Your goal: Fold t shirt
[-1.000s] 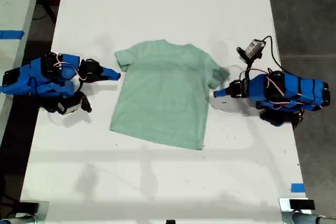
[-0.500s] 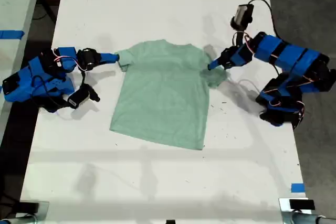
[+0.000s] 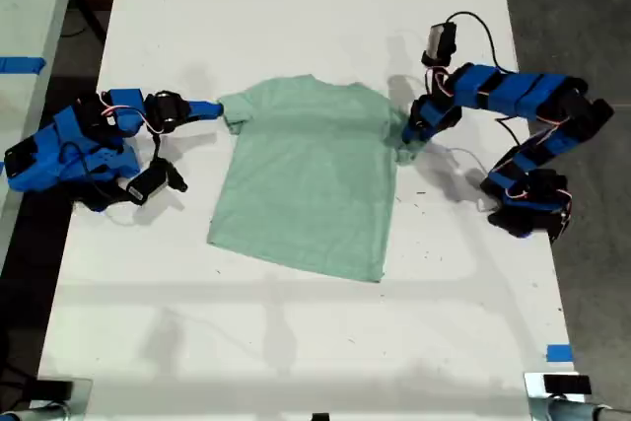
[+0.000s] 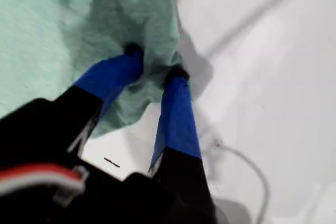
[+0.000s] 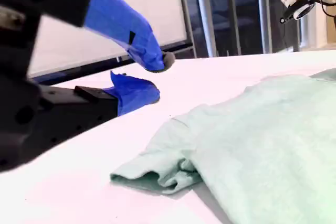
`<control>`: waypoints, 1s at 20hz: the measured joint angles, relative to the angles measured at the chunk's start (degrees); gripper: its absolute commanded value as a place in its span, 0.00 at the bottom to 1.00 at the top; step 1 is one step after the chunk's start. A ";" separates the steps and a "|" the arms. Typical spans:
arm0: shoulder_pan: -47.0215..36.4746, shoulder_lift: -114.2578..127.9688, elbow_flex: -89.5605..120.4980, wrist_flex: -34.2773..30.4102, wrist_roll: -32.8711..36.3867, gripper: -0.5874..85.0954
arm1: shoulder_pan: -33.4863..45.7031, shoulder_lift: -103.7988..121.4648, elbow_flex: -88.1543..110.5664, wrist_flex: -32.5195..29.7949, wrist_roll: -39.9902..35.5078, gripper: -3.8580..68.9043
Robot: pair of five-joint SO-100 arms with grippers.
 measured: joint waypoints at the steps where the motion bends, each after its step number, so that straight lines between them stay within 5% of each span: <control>1: 0.00 0.00 0.00 0.00 0.00 0.06 | -0.09 0.26 0.00 0.00 0.09 0.07; 6: 0.09 0.00 0.00 0.00 0.00 0.06 | -1.58 9.93 -5.19 6.94 0.53 0.07; 12: 0.35 0.00 0.00 0.00 0.00 0.06 | -15.47 -6.42 -37.79 16.08 -2.29 0.07; 17: 0.35 0.00 0.00 0.26 0.00 0.08 | -23.55 -35.51 -71.72 24.79 -6.42 0.37; 20: 0.35 0.00 0.00 0.26 0.00 0.09 | -22.32 -30.85 -73.65 28.12 -6.86 0.41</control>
